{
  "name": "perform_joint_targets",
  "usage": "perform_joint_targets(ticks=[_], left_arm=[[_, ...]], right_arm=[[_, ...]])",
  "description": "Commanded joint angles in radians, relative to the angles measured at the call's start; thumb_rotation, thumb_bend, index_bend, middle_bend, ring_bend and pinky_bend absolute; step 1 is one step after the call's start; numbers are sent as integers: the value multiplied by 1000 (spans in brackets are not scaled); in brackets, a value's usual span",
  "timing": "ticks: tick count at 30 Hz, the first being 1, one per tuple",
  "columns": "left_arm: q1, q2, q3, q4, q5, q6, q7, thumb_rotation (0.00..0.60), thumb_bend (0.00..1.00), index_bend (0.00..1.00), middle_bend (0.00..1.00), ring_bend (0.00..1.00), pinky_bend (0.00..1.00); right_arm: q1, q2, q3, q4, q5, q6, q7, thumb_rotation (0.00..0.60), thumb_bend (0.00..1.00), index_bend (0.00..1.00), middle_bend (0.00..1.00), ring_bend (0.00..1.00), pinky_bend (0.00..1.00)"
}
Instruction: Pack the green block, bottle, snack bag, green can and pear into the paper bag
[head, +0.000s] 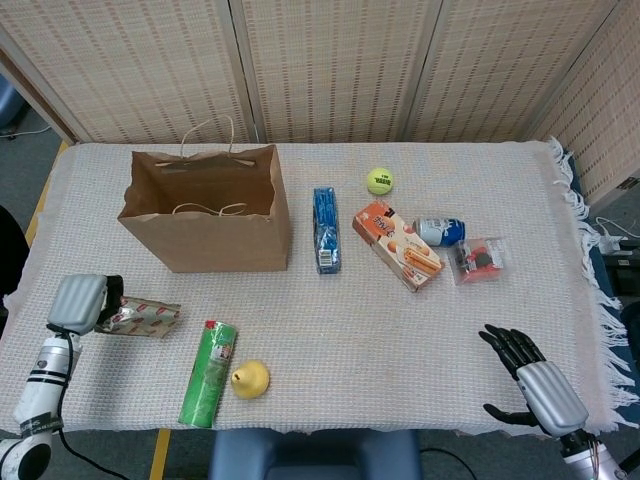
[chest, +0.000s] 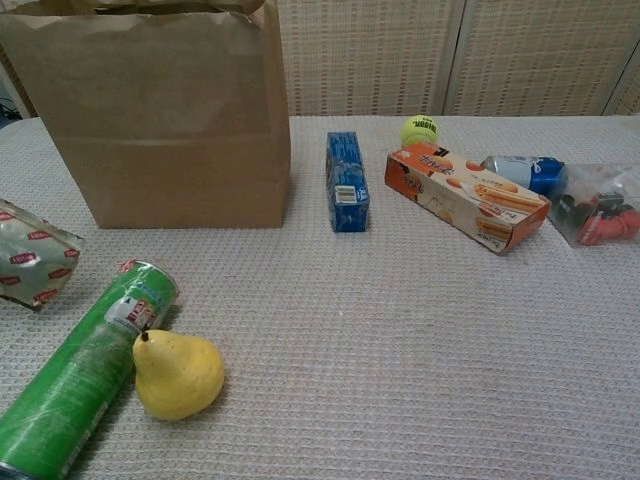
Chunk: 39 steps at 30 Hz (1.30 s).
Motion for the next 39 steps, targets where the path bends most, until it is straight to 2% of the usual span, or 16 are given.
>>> perform_joint_targets(ticks=[1, 12, 15, 19, 25, 28, 34, 39], left_arm=[[13, 30, -28, -5, -15, 28, -28, 600, 653, 701, 704, 667, 810], [36, 140, -140, -60, -90, 99, -126, 600, 673, 721, 722, 686, 826], [36, 158, -202, -106, -167, 109, -165, 600, 672, 723, 724, 686, 826], [16, 178, -319, -196, -331, 108, -204, 600, 672, 725, 727, 686, 826], [-73, 190, -465, -282, -524, 110, -161, 600, 672, 725, 727, 687, 823], [-134, 194, -519, -317, -589, 110, -114, 600, 672, 725, 727, 687, 821], [-277, 163, -564, -362, -666, 122, 11, 600, 672, 724, 727, 687, 821], [-376, 92, -530, -346, -675, 137, 105, 600, 673, 724, 727, 687, 820]], right_arm=[[0, -1, 0, 0, 1, 0, -1, 600, 57, 0, 0, 0, 0], [-2, -1, 0, 4, -4, 4, -4, 600, 58, 0, 0, 0, 0], [-2, -1, 0, 4, -5, 5, -5, 600, 58, 0, 0, 0, 0], [-2, -1, 1, 4, -4, 7, -6, 600, 58, 0, 0, 0, 0], [-3, -3, 2, 6, -3, 8, -7, 600, 58, 0, 0, 0, 0], [-1, -1, 2, 5, -2, 4, -6, 600, 57, 0, 0, 0, 0], [4, 6, 2, -3, 7, -9, 6, 600, 58, 0, 0, 0, 0], [7, 13, -1, -6, 6, -12, 22, 600, 58, 0, 0, 0, 0]])
